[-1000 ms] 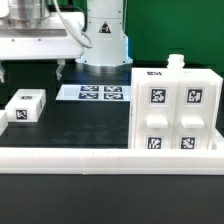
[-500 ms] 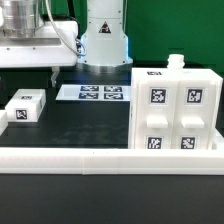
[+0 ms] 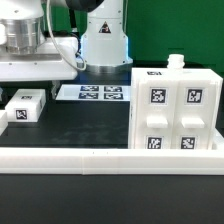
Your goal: Assemble cabinet
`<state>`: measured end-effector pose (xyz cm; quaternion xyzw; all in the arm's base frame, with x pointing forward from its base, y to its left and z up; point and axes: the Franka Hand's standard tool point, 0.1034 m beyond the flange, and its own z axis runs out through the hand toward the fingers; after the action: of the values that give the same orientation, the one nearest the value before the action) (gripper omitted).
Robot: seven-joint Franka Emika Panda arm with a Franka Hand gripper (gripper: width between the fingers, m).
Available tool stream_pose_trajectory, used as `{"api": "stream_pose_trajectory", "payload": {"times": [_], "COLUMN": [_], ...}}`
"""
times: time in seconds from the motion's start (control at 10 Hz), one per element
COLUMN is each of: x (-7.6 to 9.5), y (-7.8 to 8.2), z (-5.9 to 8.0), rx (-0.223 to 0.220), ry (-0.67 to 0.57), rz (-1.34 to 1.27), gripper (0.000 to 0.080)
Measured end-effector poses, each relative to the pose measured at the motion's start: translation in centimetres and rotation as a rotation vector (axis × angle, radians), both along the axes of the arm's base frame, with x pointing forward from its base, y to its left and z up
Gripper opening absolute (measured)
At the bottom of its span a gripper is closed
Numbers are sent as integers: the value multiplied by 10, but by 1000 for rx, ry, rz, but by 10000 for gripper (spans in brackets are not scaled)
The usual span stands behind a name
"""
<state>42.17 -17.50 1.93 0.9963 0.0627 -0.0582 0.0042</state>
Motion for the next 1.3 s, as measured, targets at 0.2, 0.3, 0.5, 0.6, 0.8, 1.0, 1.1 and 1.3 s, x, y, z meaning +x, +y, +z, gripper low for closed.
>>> {"api": "stream_pose_trajectory", "payload": {"times": [0.2,0.3,0.5,0.6,0.8,1.0,1.1,1.3], "x": [-4,-4,-4,-4,-4,-4,-4,-3], "y": [1,1,1,1,1,1,1,2], "z": [-9,-9,-9,-9,-9,-9,-9,-7], "rx": [-3,-2,-2,-2,-2,-2,-2,-1], "ry": [9,10,10,10,10,10,10,10], "rz": [3,3,3,3,3,3,3,5], "gripper": [797,797,703,703,561,561,561,561]}}
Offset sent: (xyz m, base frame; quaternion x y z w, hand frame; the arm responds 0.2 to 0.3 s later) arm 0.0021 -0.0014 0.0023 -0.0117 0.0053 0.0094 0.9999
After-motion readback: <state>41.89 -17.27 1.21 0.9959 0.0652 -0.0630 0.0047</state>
